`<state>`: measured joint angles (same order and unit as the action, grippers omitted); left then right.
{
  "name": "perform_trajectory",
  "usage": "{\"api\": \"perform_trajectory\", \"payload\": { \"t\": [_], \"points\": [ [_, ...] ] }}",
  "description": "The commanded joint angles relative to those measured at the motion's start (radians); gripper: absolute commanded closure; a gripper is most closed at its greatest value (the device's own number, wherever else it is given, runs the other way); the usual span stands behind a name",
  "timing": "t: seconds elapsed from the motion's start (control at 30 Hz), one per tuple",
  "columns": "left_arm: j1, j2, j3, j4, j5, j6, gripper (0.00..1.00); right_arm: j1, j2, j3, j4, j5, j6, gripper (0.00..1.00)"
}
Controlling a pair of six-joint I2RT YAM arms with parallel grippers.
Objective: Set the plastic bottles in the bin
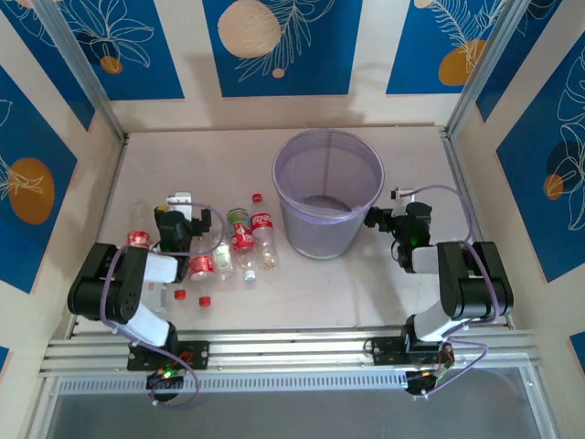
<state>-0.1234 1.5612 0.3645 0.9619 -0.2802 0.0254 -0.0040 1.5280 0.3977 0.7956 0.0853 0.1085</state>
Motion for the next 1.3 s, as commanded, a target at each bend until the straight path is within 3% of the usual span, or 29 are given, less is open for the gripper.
{"api": "perform_trajectory", "payload": {
  "t": [0.0, 1.03, 1.1, 1.27],
  "points": [
    [0.012, 0.008, -0.01, 0.028, 0.016, 0.002, 0.0, 0.0, -0.005, 0.021, 0.007, -0.015, -0.009, 0.01],
    [0.016, 0.006, -0.008, 0.022, 0.033, 0.0, 0.0, -0.006, -0.009, 0.024, 0.003, -0.014, 0.002, 0.01],
    [0.015, -0.031, 0.001, -0.023, 0.045, 0.011, 0.0, -0.026, -0.055, 0.063, -0.106, -0.008, 0.036, 0.01],
    [0.014, -0.261, 0.1, -0.375, -0.045, -0.028, 0.0, -0.114, -0.209, 0.2, -0.467, -0.034, 0.129, 0.01]
  ]
}}
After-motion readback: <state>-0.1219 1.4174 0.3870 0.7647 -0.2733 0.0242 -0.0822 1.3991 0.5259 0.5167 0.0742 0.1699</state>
